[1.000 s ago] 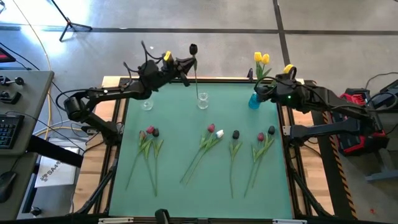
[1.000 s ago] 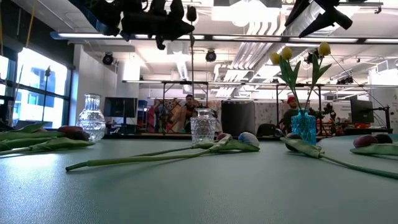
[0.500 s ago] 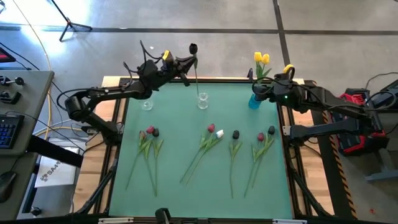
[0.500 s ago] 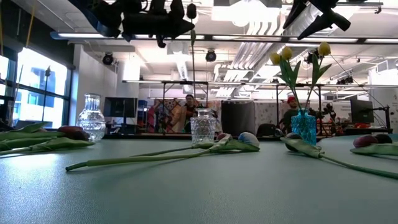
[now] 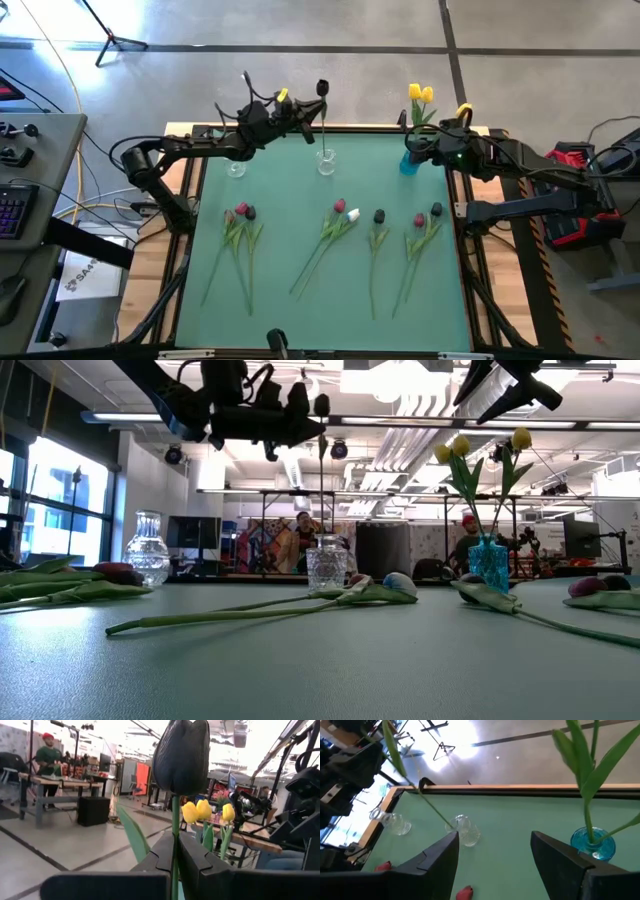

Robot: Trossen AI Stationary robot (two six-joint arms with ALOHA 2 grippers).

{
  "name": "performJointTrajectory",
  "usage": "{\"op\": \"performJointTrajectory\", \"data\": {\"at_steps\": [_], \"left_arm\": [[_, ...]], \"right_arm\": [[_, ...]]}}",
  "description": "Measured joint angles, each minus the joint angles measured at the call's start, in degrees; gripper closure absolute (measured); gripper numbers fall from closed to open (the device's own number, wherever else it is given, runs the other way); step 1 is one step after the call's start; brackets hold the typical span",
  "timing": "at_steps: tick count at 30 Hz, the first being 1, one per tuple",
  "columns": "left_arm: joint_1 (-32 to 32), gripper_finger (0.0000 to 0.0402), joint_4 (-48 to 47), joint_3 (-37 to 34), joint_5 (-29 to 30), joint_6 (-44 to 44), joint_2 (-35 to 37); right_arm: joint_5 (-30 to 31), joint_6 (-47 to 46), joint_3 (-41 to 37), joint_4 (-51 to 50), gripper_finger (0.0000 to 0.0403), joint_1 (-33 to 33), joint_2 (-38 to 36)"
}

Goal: Sort flowers into vase by color
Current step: Put the black tulip into the right transparent vase

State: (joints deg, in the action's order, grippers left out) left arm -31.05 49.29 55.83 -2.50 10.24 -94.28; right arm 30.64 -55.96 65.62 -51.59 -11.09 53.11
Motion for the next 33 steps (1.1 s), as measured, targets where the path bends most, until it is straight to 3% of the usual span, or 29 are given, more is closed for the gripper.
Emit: {"op": "performJointTrajectory", "data": {"at_steps": [3, 8, 13, 20, 24, 30, 33], "left_arm": [[0.0, 0.0377, -1.4, 0.0, -1.5, -0.2, 0.0], [0.0, 0.0305, -9.0, 0.2, -2.3, 2.0, 0.5], [-0.1, 0.0243, -24.8, 4.0, -3.1, 9.4, 0.6], [0.2, 0.0223, -37.7, 8.6, -6.6, 7.7, 0.8], [0.8, 0.0222, -38.3, 8.6, -6.5, 5.8, 2.5], [0.7, 0.0222, -41.9, 8.6, -5.5, 4.4, 7.6], [0.8, 0.0222, -44.7, 8.6, -4.6, 3.5, 10.4]], "right_arm": [[-2.1, -0.6, 0.0, -0.3, 0.0167, 0.0, 0.0], [-9.5, -5.3, 0.0, -7.1, 0.0167, 0.0, 1.0], [-18.0, -12.8, 0.0, -18.7, 0.0167, 1.7, 3.9], [-23.7, -21.4, -3.2, -26.9, 0.0167, 7.6, 8.1], [-26.0, -27.7, -11.6, -20.6, 0.0167, 11.5, 7.9], [-27.5, -36.0, -24.6, 2.3, 0.0167, 15.8, 7.9], [-26.0, -40.6, -28.1, 4.0, 0.0167, 17.5, 7.9]]}}
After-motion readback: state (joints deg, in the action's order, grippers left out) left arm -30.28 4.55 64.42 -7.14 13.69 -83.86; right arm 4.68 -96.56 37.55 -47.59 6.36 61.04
